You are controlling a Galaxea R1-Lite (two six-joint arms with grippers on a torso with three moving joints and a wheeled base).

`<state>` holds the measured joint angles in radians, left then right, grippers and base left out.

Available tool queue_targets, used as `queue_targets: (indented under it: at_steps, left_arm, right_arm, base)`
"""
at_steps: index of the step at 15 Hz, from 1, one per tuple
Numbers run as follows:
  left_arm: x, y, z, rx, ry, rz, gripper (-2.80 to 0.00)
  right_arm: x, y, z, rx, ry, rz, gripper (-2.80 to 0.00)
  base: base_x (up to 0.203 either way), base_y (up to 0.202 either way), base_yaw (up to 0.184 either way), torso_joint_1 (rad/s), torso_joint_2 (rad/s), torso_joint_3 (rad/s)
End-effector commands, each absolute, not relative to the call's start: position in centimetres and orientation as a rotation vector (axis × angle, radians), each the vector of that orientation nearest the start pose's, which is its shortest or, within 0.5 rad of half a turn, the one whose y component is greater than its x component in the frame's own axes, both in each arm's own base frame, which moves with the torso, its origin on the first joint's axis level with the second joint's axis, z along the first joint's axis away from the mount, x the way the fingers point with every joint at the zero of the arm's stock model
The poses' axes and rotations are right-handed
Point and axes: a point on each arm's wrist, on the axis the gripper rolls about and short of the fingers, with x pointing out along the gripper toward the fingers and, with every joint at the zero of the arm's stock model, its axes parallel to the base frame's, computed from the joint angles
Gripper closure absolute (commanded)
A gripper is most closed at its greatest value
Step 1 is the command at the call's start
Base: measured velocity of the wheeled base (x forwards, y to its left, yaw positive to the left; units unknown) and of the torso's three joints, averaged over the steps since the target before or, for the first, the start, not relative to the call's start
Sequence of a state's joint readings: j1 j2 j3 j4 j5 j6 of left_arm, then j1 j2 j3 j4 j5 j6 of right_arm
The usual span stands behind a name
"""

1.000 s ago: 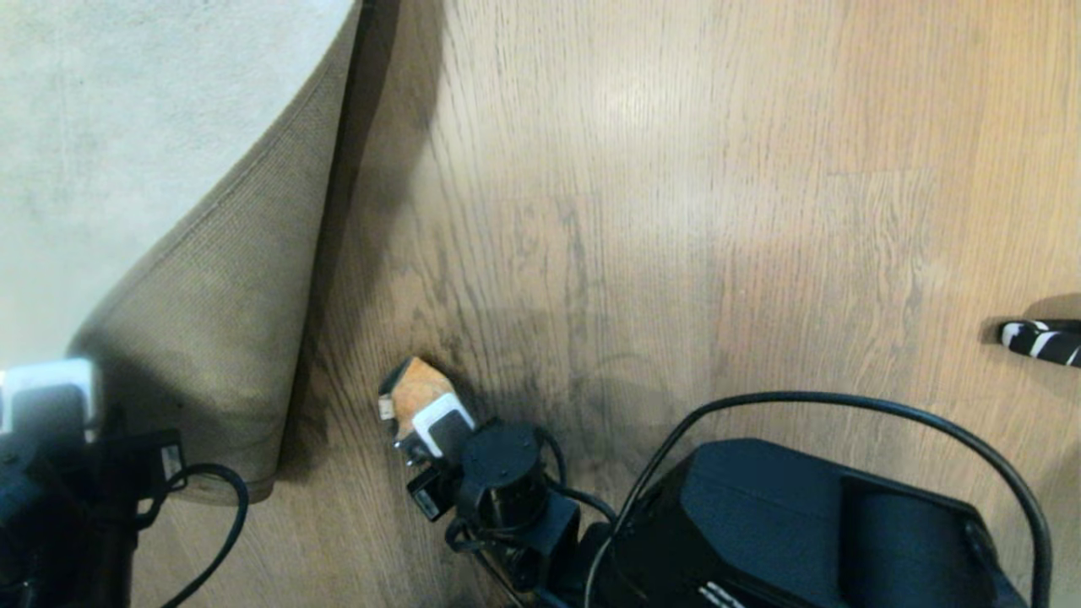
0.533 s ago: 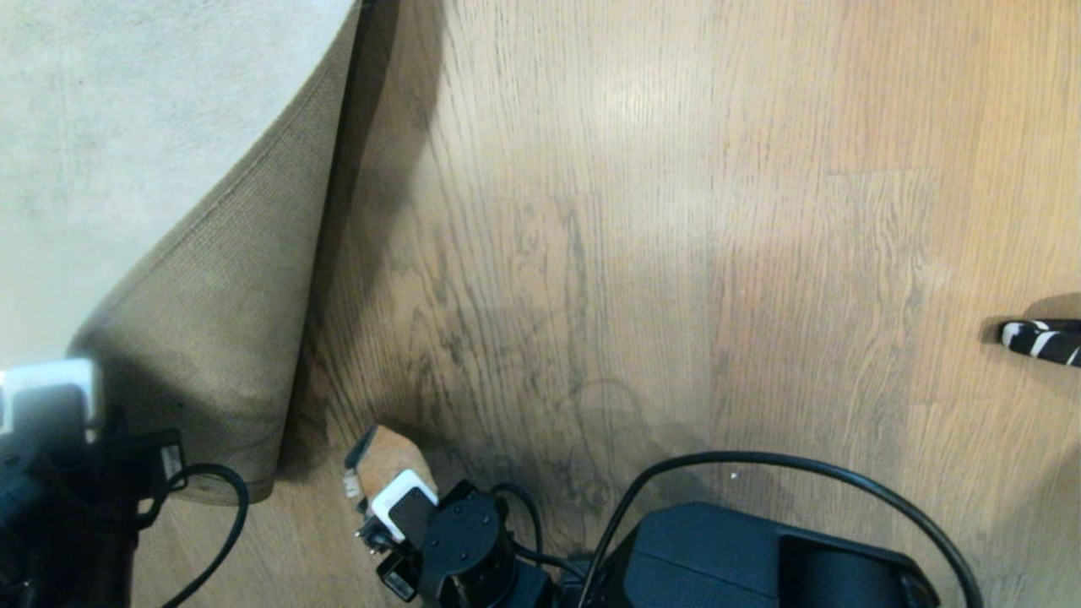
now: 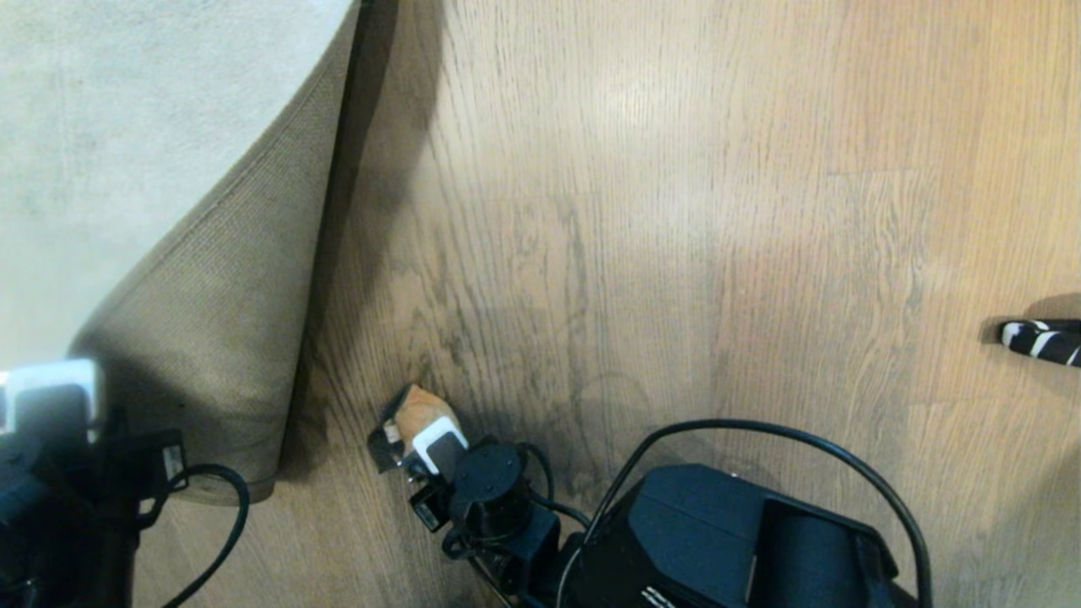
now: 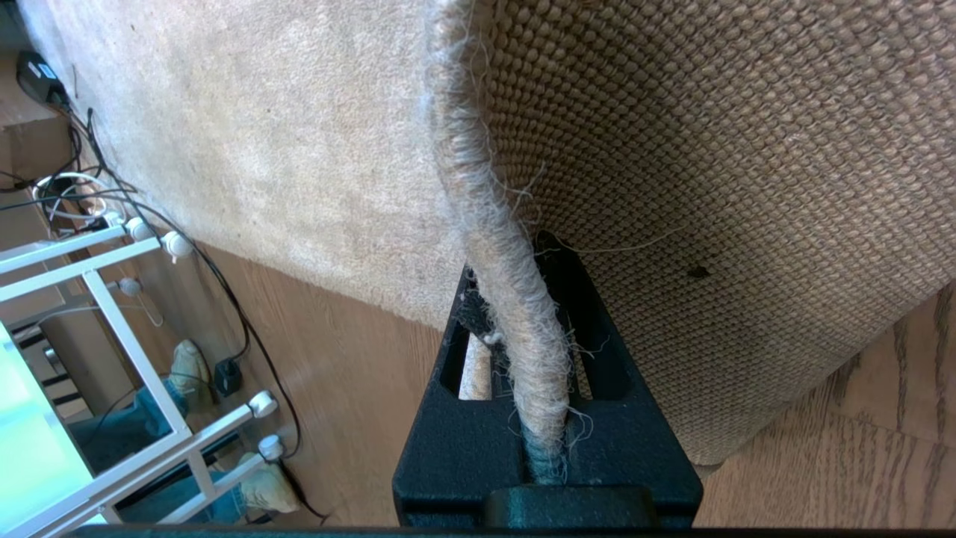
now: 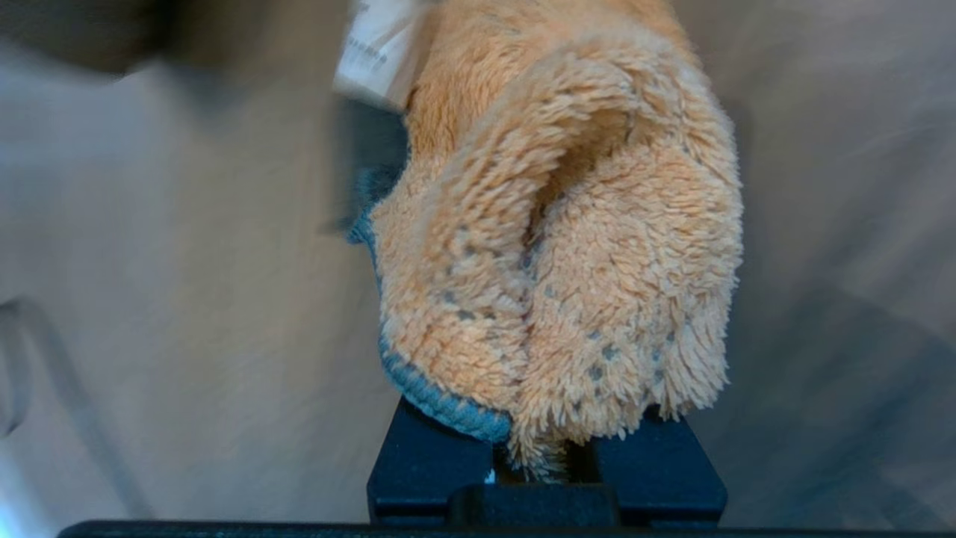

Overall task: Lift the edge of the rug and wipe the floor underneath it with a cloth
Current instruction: Wipe the floor under the carpet with a rag

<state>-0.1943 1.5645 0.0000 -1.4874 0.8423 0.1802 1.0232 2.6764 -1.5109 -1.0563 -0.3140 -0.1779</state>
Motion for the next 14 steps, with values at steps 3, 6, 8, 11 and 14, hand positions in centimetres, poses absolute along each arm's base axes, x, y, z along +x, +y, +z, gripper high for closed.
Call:
queue_targets:
  at_steps: [3,6,8,11,14]
  left_arm:
    - [17.2,-1.7,11.6,0.214,0.135,0.642,0.00]
    - [17.3,-1.7,11.4,0.217,0.142,0.638,0.00]
    - [17.3,-1.7,11.4,0.219,0.142,0.637,0.00]
    - [17.2,-1.7,11.5,0.215,0.138,0.639,0.00]
    - [17.3,-1.7,11.4,0.219,0.142,0.635,0.00]
  right_arm:
    - [30.6,40.3,4.2,-0.179,-0.051,0.619,0.00]
    - [31.5,38.9,8.1,-0.144,-0.098,0.581,0.00]
    - [31.6,38.0,10.3,-0.130,-0.118,0.566,0.00]
    - [31.2,35.9,13.3,-0.122,-0.131,0.541,0.00]
    - [30.6,32.9,16.7,-0.117,-0.141,0.505,0.00]
  base:
    - [0.000,0.000,0.000,0.000,0.00,0.000]
    - [0.000,0.000,0.000,0.000,0.00,0.000]
    - [0.000,0.000,0.000,0.000,0.00,0.000]
    - [0.000,0.000,0.000,0.000,0.00,0.000]
    - [0.000,0.000,0.000,0.000,0.00,0.000]
